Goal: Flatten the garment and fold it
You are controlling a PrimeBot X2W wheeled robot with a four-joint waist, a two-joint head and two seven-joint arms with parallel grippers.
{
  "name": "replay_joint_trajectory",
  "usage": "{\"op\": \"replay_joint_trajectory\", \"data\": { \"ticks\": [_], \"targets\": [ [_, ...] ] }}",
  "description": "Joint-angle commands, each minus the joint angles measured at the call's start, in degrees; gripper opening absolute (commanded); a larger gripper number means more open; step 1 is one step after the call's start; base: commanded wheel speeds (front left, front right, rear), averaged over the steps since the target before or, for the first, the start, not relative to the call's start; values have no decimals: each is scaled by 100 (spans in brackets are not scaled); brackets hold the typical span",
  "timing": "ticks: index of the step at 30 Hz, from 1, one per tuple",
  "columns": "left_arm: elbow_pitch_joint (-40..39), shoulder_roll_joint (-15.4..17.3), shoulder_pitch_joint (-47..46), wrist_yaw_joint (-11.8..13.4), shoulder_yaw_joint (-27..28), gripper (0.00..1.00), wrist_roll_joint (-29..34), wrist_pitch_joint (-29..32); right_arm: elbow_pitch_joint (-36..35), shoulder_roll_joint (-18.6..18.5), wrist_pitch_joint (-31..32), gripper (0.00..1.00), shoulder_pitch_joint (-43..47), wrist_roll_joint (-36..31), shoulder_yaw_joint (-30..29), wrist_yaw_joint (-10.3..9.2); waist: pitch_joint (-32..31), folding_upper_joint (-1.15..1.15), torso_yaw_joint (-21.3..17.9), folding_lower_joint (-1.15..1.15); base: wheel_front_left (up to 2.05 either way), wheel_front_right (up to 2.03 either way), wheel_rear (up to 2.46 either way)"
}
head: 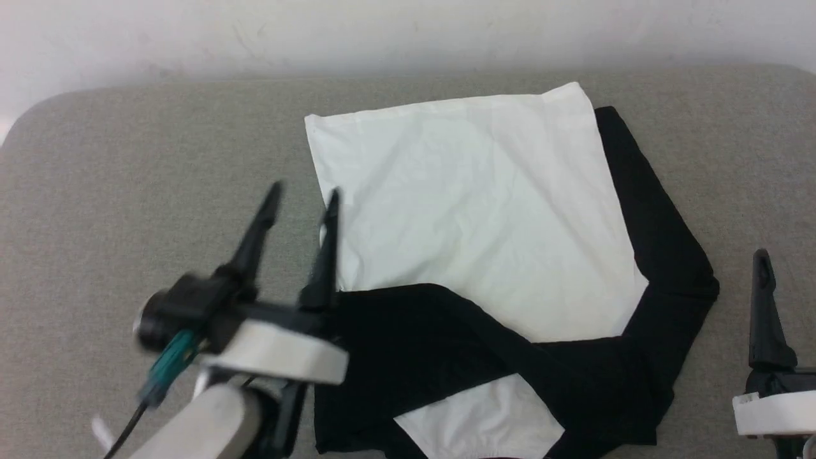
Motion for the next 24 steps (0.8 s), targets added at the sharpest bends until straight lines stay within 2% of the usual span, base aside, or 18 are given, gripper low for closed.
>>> {"op": "replay_joint_trajectory", "data": {
  "ticks": [1, 4, 5, 7, 14, 19, 24],
  "targets": [
    [-262, 135, 581, 242, 328, 100, 244, -25, 8, 16, -19, 100, 83, 54, 6, -6, -37, 0, 42, 1, 0, 0, 0],
    [-638, 191, 1399, 424, 853, 100, 544, -26, 39, 16, -36, 100, 141, 108, 21, -6, -54, 0, 114, 1, 0, 0, 0],
    [-638, 191, 1399, 424, 853, 100, 544, -26, 39, 16, -36, 100, 141, 108, 21, -6, -54, 0, 114, 1, 0, 0, 0],
    [-865, 51, 1892, 342, 1189, 100, 645, -26, 64, 16, -50, 100, 176, 136, 34, -6, -63, 0, 164, 1, 0, 0, 0],
    [-809, -539, 2967, -483, 2113, 100, 1180, -26, 205, 16, -73, 100, 288, 232, 108, -6, -113, 0, 358, 1, 0, 0, 0],
    [-606, -997, 3038, -1095, 2409, 100, 1488, -27, 298, 16, -76, 100, 276, 242, 147, -6, -133, 0, 417, 1, 0, 0, 0],
    [-529, -1346, 2955, -1458, 2652, 100, 1679, -27, 217, 16, 73, 100, -4, 314, 153, -6, 46, 0, 377, 1, 0, 0, 0]
  ]
}}
